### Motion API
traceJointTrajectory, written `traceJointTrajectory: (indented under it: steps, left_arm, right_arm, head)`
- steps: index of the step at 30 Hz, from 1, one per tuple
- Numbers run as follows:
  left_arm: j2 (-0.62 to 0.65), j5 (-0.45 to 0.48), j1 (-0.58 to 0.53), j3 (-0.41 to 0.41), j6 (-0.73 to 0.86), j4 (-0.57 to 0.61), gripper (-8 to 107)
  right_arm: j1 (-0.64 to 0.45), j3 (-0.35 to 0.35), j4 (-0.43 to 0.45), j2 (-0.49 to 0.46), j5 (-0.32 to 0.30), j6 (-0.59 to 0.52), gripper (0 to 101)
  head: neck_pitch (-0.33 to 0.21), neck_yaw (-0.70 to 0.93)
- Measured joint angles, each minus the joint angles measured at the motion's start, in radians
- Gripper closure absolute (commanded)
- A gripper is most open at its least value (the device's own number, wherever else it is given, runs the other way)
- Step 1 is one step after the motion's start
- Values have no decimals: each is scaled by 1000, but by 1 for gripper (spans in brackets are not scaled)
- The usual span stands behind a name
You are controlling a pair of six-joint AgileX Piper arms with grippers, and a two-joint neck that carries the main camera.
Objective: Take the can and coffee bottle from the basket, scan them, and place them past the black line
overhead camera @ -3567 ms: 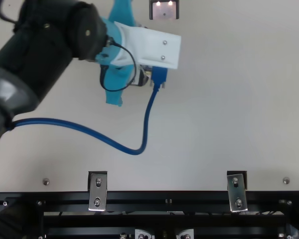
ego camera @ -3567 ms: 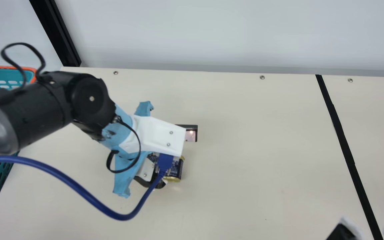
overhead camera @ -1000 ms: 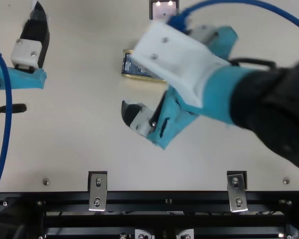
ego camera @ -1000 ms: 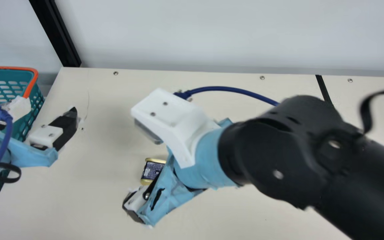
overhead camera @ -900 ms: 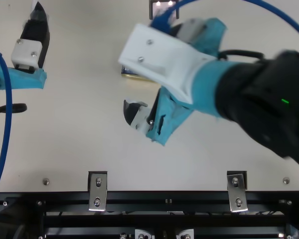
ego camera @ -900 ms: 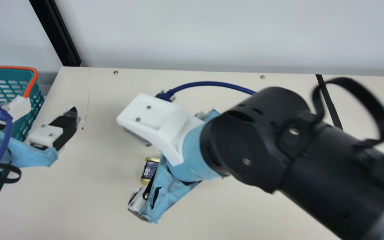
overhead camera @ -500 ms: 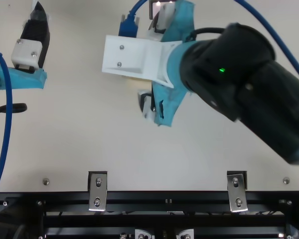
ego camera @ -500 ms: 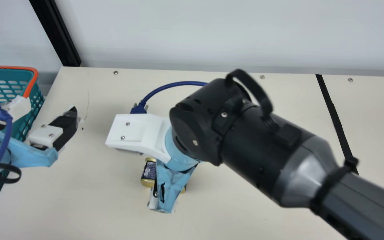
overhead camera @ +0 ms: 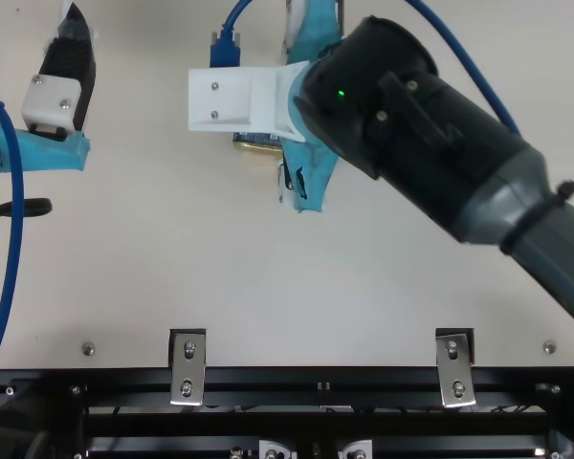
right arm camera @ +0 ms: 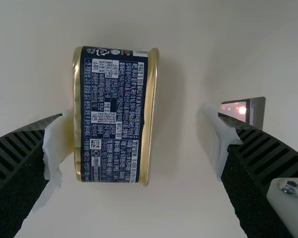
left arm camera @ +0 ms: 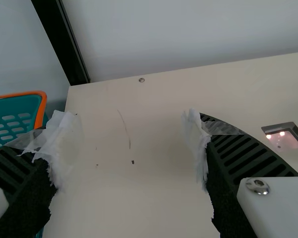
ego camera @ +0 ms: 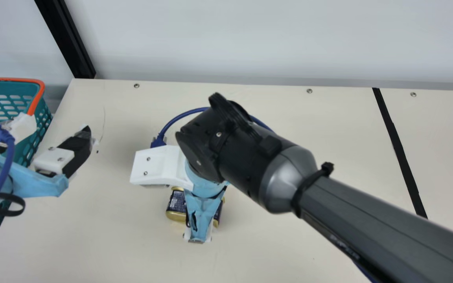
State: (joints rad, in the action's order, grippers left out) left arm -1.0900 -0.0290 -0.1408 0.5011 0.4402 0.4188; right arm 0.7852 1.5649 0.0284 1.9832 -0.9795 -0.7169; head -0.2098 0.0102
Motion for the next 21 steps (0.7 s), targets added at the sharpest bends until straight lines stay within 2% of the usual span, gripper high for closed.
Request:
traceJointTrajectory:
  steps: [4, 5, 6, 7, 13, 21]
  left_arm:
    - [0, 0, 0, 0, 0, 0, 9]
    - [0, 0, 0, 0, 0, 0, 9]
    - [0, 0, 0, 0, 0, 0, 9]
    - [0, 0, 0, 0, 0, 0, 9]
    - [0, 0, 0, 0, 0, 0, 9]
    - [0, 0, 0, 0, 0, 0, 9]
  right_arm:
    - [-1, 15, -1, 35, -5, 9, 0]
    - [-2, 17, -2, 39, -3, 15, 56]
    - [-3, 19, -2, 44, -3, 20, 90]
    - [-3, 18, -4, 47, -2, 23, 101]
    - [-14, 19, -28, 48, 3, 43, 101]
    - [-40, 30, -68, -56, -50, 91, 101]
  head:
    - [0, 0]
    - [0, 0]
    - [0, 0]
    - [0, 0]
    - [0, 0]
    - [0, 0]
